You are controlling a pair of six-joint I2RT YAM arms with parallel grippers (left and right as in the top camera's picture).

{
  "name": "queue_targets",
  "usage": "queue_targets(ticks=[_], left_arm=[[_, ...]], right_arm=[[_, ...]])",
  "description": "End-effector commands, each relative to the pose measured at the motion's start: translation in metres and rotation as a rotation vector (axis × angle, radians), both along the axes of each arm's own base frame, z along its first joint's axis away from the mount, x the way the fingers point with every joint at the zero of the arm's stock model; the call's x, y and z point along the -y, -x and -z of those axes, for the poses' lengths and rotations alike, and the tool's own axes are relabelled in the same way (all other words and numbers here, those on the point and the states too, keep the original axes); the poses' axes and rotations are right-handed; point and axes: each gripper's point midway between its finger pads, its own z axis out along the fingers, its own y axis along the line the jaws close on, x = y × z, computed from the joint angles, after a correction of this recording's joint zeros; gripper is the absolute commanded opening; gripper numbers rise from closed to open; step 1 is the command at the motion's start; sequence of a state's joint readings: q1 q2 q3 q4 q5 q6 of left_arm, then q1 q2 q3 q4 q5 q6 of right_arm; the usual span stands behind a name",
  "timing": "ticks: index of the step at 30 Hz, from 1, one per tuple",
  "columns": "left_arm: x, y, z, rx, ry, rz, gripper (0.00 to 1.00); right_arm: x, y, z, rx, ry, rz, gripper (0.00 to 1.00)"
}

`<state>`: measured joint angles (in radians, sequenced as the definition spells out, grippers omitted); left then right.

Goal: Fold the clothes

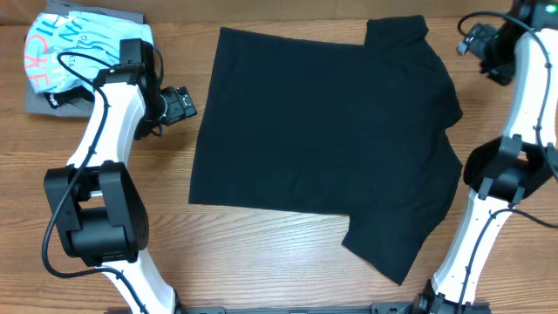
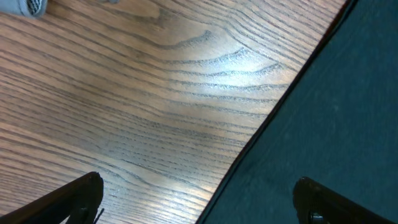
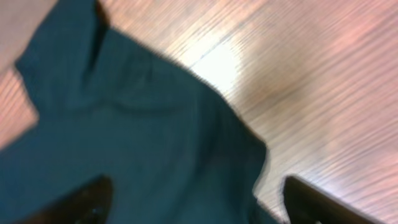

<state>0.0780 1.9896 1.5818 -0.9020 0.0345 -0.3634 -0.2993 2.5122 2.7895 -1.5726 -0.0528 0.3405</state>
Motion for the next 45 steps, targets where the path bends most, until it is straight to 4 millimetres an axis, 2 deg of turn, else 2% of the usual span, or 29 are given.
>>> queue_targets(ticks=[1, 7, 11, 13, 17, 19, 22, 24, 26, 29, 30, 32, 36, 37, 39, 42, 45], left_arm=[[0.003, -0.002, -0.009, 0.021, 0.011, 0.020, 1.00], [0.012, -0.004, -0.010, 0.029, 0.065, 0.030, 1.00], [0.012, 0.002, -0.008, 0.006, 0.064, 0.030, 1.00], [0.012, 0.004, -0.008, -0.004, 0.065, 0.030, 1.00], [0.012, 0.003, -0.008, 0.003, 0.065, 0.030, 1.00], [0.012, 0.000, -0.009, 0.015, 0.064, 0.030, 1.00], [0.013, -0.004, -0.010, 0.030, 0.067, 0.031, 1.00], [0.014, -0.004, -0.010, 0.033, 0.076, 0.034, 1.00], [0.016, -0.005, -0.011, 0.037, 0.088, 0.037, 1.00], [0.016, -0.005, -0.011, 0.037, 0.088, 0.037, 1.00], [0.016, -0.005, -0.010, 0.035, 0.088, 0.037, 1.00], [0.016, -0.003, -0.010, 0.027, 0.088, 0.037, 1.00], [0.017, -0.002, -0.010, 0.025, 0.089, 0.037, 1.00], [0.017, -0.002, -0.010, 0.025, 0.089, 0.037, 1.00], [0.017, -0.002, -0.010, 0.023, 0.089, 0.037, 1.00], [0.017, -0.002, -0.010, 0.022, 0.089, 0.037, 1.00], [0.017, -0.002, -0.010, 0.022, 0.089, 0.037, 1.00]], right_arm=[[-0.003, 0.019, -0.056, 0.066, 0.020, 0.023, 1.00], [-0.032, 0.020, -0.057, 0.075, -0.106, -0.067, 0.99], [-0.039, 0.037, -0.065, 0.047, -0.122, -0.063, 0.99], [-0.041, 0.054, -0.073, 0.023, -0.109, -0.055, 1.00], [-0.033, 0.110, -0.076, -0.096, -0.010, -0.004, 1.00], [-0.034, 0.137, -0.067, -0.172, 0.009, 0.006, 1.00], [-0.037, 0.175, -0.042, -0.300, 0.000, 0.014, 1.00], [-0.040, 0.191, -0.023, -0.377, -0.024, 0.018, 1.00], [-0.041, 0.197, -0.002, -0.422, -0.039, 0.017, 0.89], [-0.041, 0.198, 0.031, -0.438, -0.043, 0.016, 0.60], [-0.041, 0.198, 0.041, -0.439, -0.043, 0.012, 0.55], [-0.040, 0.195, 0.060, -0.427, -0.039, 0.012, 0.48], [-0.029, 0.187, 0.082, -0.388, 0.005, 0.010, 0.36], [-0.025, 0.184, 0.086, -0.376, 0.010, 0.014, 0.32], [-0.020, 0.180, 0.091, -0.364, 0.010, 0.023, 0.30], [-0.021, 0.172, 0.098, -0.336, -0.029, 0.034, 0.13], [-0.025, 0.168, 0.105, -0.328, -0.056, 0.030, 0.07]])
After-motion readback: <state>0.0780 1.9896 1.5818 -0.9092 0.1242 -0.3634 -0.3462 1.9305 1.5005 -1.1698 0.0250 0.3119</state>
